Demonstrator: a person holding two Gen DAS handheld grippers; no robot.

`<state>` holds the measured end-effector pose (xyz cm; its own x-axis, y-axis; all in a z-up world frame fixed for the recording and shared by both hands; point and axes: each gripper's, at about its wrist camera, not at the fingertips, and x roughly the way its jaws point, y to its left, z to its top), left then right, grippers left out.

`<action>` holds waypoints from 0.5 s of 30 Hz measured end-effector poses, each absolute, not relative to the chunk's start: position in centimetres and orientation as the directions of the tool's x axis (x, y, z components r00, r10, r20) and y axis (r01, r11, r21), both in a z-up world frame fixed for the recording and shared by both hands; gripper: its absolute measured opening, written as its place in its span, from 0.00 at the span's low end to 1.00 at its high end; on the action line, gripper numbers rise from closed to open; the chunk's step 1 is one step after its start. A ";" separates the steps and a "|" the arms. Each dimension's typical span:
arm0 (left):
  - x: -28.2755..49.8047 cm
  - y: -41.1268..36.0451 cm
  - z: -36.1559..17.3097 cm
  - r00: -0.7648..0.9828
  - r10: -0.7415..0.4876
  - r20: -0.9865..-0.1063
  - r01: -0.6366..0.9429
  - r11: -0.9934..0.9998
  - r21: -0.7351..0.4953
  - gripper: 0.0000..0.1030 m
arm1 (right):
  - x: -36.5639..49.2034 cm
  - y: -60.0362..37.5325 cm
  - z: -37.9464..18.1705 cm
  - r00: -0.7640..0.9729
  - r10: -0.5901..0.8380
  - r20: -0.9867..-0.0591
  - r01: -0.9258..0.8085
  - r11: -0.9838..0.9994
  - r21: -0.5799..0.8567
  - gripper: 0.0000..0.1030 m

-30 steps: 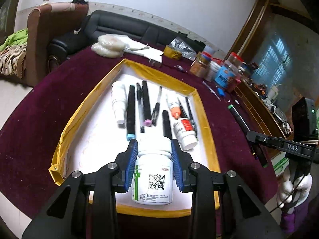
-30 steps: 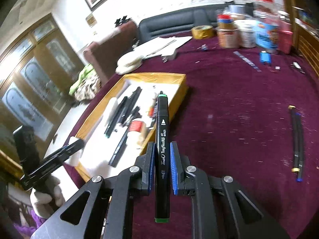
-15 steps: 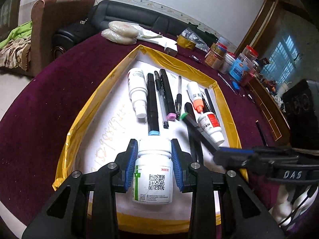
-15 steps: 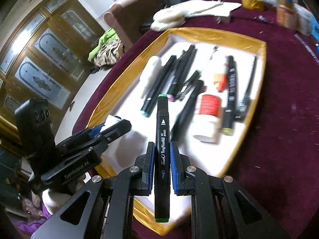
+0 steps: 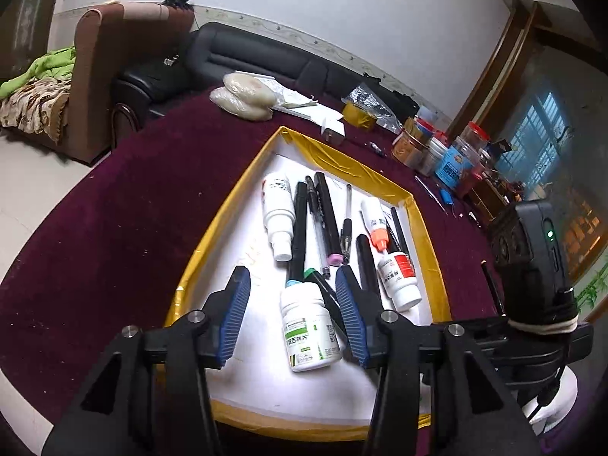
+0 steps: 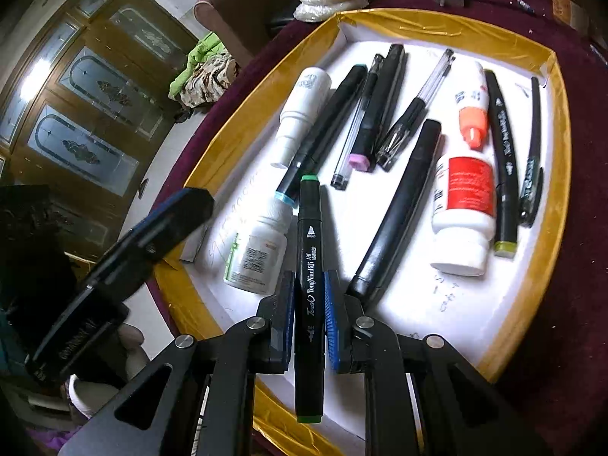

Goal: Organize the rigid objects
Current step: 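Lower the green-capped marker into the tray and open the right gripper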

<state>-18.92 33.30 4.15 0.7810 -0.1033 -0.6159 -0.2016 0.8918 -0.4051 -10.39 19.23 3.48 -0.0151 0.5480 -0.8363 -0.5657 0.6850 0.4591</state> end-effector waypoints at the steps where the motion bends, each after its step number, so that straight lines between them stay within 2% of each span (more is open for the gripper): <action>1: -18.9 33.4 4.1 0.781 -0.101 -0.616 -0.204 0.891 -0.404 0.44 | -10.4 19.4 3.3 -0.019 0.544 -0.839 -0.564 0.687 0.458 0.13; 4: -18.8 33.5 3.9 0.777 -0.088 -0.624 -0.215 0.894 -0.394 0.49 | -10.4 19.6 3.3 0.002 0.531 -0.848 -0.569 0.698 0.435 0.13; 11: -18.7 33.8 3.8 0.775 -0.082 -0.627 -0.222 0.893 -0.391 0.54 | -10.6 18.8 4.1 0.096 0.458 -0.884 -0.598 0.736 0.316 0.14; 15: -18.5 34.0 3.6 0.769 -0.081 -0.634 -0.231 0.889 -0.395 0.56 | -10.5 17.8 5.2 0.091 0.487 -0.868 -0.609 0.717 0.339 0.14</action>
